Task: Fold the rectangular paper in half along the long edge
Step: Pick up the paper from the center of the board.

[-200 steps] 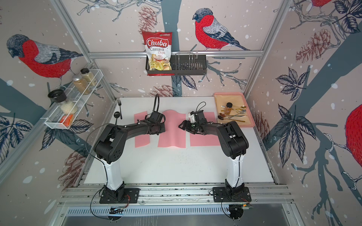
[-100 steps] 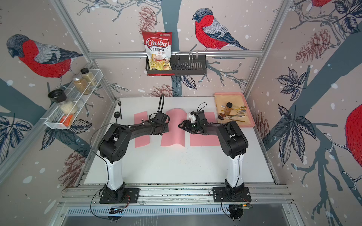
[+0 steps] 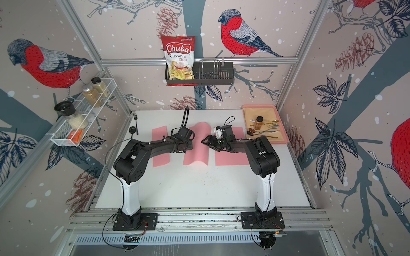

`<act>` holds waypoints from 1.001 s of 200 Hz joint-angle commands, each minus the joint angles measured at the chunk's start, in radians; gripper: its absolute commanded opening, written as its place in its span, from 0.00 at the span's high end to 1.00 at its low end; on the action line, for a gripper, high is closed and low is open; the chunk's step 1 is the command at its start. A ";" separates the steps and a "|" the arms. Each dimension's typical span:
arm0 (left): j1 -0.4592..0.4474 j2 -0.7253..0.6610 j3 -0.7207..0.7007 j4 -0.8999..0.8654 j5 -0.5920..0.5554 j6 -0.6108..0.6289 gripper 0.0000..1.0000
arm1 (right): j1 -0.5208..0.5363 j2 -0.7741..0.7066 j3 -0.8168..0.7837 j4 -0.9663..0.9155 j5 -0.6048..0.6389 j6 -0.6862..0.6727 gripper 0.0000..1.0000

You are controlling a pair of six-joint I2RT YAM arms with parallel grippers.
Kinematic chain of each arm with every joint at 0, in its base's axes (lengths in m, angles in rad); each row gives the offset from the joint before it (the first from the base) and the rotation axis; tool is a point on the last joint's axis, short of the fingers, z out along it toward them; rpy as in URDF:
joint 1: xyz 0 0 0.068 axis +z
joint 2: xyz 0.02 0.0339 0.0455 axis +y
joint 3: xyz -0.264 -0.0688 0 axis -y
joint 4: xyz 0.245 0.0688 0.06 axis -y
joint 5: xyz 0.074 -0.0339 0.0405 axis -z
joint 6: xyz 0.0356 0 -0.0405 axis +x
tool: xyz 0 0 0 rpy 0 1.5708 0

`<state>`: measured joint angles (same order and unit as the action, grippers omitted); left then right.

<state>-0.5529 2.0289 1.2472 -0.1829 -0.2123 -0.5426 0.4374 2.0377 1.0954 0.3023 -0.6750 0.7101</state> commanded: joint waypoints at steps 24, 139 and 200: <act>-0.019 0.034 -0.015 -0.192 0.087 0.006 1.00 | -0.008 0.010 -0.005 0.054 -0.034 0.053 0.20; -0.044 0.030 -0.015 -0.194 0.086 0.002 1.00 | -0.012 0.025 -0.019 0.162 -0.058 0.124 0.13; -0.047 0.021 -0.024 -0.178 0.101 -0.006 1.00 | 0.005 0.052 0.042 0.077 -0.038 0.086 0.13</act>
<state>-0.5892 2.0289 1.2430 -0.1658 -0.2485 -0.5426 0.4297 2.0773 1.1091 0.4244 -0.7231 0.8333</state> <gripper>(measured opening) 0.048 0.872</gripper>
